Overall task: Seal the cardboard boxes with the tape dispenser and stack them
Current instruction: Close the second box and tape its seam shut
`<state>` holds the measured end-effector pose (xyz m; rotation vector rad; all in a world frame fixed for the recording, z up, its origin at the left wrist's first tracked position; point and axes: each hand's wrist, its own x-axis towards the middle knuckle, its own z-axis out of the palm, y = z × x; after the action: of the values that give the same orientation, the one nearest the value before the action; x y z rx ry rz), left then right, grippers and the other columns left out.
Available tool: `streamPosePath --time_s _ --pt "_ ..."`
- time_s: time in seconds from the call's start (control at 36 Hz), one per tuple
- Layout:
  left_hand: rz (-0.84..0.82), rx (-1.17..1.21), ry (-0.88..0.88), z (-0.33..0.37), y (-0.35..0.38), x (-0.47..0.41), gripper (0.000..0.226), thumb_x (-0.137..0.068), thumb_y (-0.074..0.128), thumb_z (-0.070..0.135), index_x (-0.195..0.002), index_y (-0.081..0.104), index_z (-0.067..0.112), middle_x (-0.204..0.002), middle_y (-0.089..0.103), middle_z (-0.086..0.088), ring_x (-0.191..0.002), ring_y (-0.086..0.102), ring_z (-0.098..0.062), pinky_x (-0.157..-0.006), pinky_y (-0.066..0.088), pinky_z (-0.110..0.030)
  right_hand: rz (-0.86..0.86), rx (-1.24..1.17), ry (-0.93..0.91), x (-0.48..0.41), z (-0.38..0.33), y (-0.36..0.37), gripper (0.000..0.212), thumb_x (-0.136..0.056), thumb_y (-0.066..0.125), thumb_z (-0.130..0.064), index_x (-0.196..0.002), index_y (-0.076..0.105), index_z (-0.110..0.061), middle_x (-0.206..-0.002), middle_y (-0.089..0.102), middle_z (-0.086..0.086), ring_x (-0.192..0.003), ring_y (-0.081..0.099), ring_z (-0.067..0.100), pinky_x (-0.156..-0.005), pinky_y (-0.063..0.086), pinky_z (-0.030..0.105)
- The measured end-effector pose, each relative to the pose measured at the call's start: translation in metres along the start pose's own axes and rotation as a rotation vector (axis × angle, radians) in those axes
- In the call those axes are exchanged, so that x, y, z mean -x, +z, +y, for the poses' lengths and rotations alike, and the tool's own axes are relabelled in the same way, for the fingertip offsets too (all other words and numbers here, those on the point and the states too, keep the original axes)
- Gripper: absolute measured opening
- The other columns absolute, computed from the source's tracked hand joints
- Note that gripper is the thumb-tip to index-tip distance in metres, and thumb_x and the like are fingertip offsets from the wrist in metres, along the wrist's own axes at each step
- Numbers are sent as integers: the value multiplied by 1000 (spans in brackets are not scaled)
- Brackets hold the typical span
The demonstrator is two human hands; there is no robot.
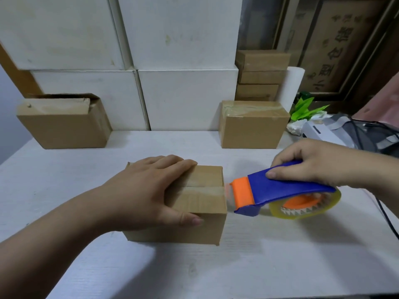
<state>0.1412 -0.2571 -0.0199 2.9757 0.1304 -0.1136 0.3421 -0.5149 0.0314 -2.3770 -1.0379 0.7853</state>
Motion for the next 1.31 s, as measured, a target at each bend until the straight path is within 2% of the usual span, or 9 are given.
streamPosePath --time_s 0.11,0.28,0.44,0.67,0.75,0.81,0.89,1.14,1.31 --pt "0 7 -3 0 0 1 114 -59 37 108 -156 11 54 -153 25 36 -142 30 -2 -115 35 -33 -10 137 18 -6 -24 0 33 -83 69 -64 -85 82 -34 -81 80 -2 -82 77 26 -80 62 45" --pt "-7 17 -8 2 -2 1 113 -60 41 105 -157 11 53 -154 24 36 -142 28 -1 -114 32 -30 4 369 73 -5 -60 -4 43 -81 66 -71 -84 82 -31 -75 79 -8 -77 75 15 -75 60 36" --pt "-13 24 -10 2 -1 1 112 -61 42 105 -157 13 53 -154 26 34 -141 31 -4 -115 34 -33 80 544 67 -8 -87 3 45 -87 66 -58 -88 81 -15 -79 78 10 -65 62 18 -62 51 33" --pt "-23 43 -21 4 -3 2 112 -61 45 103 -156 15 52 -153 28 34 -140 32 -4 -112 33 -30 225 731 55 2 -103 17 35 -86 65 -54 -82 76 -21 -77 75 2 -70 67 19 -53 43 27" --pt "-19 52 -25 5 -3 2 112 -61 47 102 -157 16 51 -154 28 33 -142 31 -5 -114 31 -30 335 861 -13 6 -104 32 32 -83 63 -53 -75 66 -22 -71 67 -2 -68 63 18 -60 52 31" --pt "-20 46 -25 6 -4 3 113 -63 49 100 -158 17 49 -156 28 31 -143 30 -6 -115 30 -30 393 915 -52 3 -100 49 32 -86 61 -45 -68 53 -20 -65 56 -2 -59 53 17 -55 43 28" --pt "-26 41 -28 8 -5 3 113 -63 48 99 -159 16 48 -157 27 31 -144 29 -6 -115 27 -28 417 889 -27 -3 -90 62 27 -87 58 -40 -70 56 -19 -64 54 -2 -56 48 16 -51 32 26" --pt "-36 35 -31 9 -6 3 114 -65 49 97 -161 15 45 -160 26 27 -145 28 -8 -115 25 -29 503 849 -25 -5 -78 67 25 -87 57 -43 -77 63 -20 -65 56 -3 -61 55 19 -50 29 26" --pt "-20 33 -37 10 -5 4 114 -66 50 97 -161 14 44 -161 27 25 -145 28 -8 -114 25 -29 674 681 3 0 -44 76 30 -93 55 -57 -99 67 -30 -81 69 -5 -81 66 24 -53 39 29"
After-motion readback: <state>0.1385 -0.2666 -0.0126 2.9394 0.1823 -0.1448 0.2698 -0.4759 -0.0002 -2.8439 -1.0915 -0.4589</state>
